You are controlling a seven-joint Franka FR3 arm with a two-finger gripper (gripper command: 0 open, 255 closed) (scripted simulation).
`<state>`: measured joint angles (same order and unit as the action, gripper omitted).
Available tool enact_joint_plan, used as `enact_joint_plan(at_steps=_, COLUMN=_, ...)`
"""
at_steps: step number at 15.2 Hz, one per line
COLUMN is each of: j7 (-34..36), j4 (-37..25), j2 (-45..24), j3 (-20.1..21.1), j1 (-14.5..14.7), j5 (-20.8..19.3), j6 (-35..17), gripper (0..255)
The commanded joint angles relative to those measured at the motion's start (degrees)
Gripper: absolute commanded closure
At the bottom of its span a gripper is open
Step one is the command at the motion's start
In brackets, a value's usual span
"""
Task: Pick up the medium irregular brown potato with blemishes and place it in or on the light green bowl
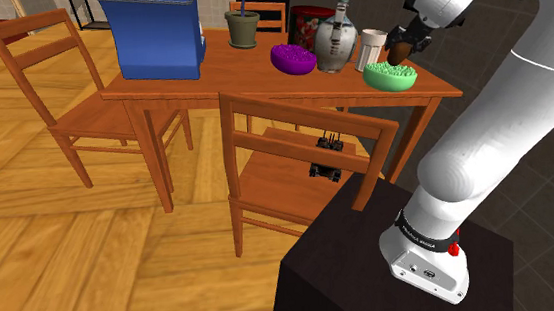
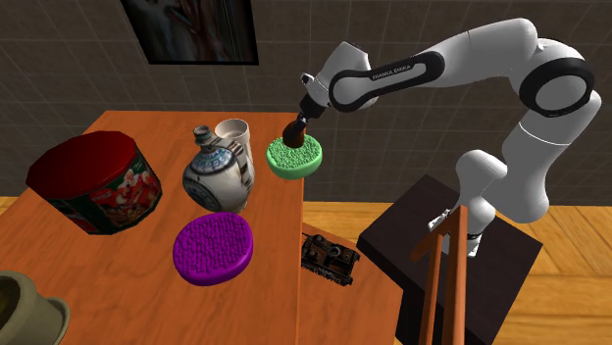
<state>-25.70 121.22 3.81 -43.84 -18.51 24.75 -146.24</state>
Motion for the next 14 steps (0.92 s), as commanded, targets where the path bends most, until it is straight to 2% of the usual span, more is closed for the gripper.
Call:
enact_joint_plan(at_steps=1, j7=0.1, j4=0.1, j2=0.1, j3=0.0, j1=0.0, j5=-0.1, j6=0.0, gripper=0)
enact_joint_plan(at_steps=2, j7=-0.2, j4=-0.5, j2=-0.3, j3=-0.2, j1=-0.1, j5=0.2, j6=0.5, gripper=0)
enact_joint_plan(at_steps=5, j7=5.4, j4=0.4, j2=6.2, j3=1.1, j1=-1.7, j5=-8.2, j6=3.5, gripper=0)
enact_joint_plan(at_steps=6, j7=6.5, j4=0.4, j2=7.7, j3=1.8, j1=-2.5, j5=-9.9, j6=4.5, gripper=0)
enact_joint_plan(at_steps=14, j7=6.5, j4=0.4, j2=7.7, j3=2.0, j1=-2.6, j5=-9.8, j6=4.5, gripper=0)
